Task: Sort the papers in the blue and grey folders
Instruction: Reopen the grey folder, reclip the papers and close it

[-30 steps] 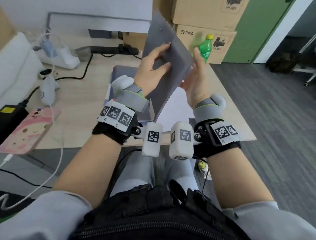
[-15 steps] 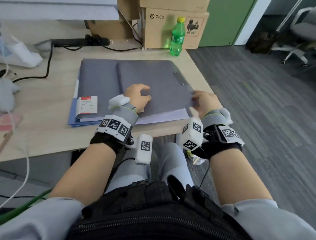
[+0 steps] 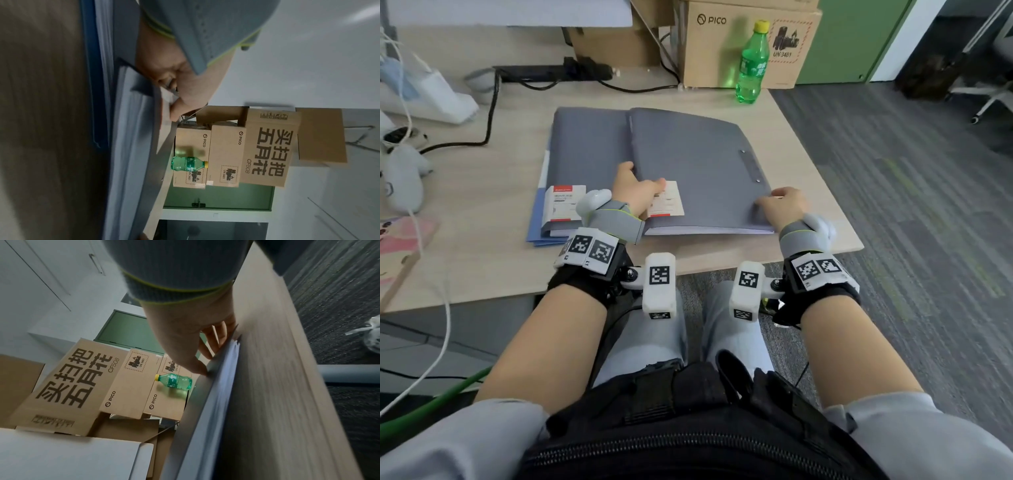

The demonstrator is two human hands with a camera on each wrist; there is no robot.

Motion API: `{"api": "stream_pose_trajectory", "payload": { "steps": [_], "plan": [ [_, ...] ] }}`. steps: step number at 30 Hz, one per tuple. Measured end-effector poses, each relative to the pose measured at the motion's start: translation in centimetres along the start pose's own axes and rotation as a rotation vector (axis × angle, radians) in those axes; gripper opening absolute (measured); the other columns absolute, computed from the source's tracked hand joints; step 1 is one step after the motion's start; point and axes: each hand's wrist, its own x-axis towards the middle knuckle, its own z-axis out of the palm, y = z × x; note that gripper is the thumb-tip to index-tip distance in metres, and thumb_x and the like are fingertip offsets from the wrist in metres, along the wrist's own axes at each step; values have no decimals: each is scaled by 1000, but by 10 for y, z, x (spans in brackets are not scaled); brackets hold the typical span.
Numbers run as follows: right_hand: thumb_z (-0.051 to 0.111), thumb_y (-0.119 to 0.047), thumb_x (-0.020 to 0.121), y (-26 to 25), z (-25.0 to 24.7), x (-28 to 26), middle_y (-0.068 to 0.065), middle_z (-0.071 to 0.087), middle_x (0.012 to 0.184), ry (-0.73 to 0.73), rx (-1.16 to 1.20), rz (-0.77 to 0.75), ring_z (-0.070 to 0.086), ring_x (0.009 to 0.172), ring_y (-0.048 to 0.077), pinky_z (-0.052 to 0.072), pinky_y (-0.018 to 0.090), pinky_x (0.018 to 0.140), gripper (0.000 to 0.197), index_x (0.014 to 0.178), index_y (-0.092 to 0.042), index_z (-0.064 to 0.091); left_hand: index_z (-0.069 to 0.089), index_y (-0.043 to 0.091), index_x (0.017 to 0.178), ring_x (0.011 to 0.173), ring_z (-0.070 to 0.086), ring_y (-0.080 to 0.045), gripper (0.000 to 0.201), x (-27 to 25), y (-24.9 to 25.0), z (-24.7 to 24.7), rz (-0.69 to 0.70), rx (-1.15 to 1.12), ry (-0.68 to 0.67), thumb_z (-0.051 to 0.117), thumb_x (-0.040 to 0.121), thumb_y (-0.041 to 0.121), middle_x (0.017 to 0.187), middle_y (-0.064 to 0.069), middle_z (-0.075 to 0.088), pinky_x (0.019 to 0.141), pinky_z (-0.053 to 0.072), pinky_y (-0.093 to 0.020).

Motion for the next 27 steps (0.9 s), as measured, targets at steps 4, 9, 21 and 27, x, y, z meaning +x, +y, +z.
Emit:
{"api": "stream_pose_trajectory", "payload": {
  "steps": [4,9,21,27],
  "plan": [
    [60,-36,71,-12,6,-2,2,59,73,-28,-39,-2,56,68,26,48,30,65,20,80,-18,64,24,9,145,113,60,-30,71,2,7,-14,39,-141,17,61,86,5,143,-11,43,96,50,-40],
    [61,-44,74,-32,31,-3,6,60,88,-113,109,18,57,76,25,51,30,69,40,101,-15,62,26,10,145,74,66,-16,68,7,17,-44,94,-279,36,59,87,1,120,-10,55,73,57,-31],
    [70,-23,79,-80,101,1,7,58,99,-221,223,-37,55,87,22,49,38,93,54,127,-5,51,55,7,112,58,63,7,22,39,-8,-120,163,-74,77,54,91,7,113,-11,63,65,54,-17],
    [68,-31,72,-89,107,1,11,61,106,-194,29,-61,61,92,29,51,38,88,54,118,-8,54,47,14,134,130,35,-35,75,39,-21,-130,-23,436,143,58,68,47,138,-15,45,109,30,-33]
  ]
}}
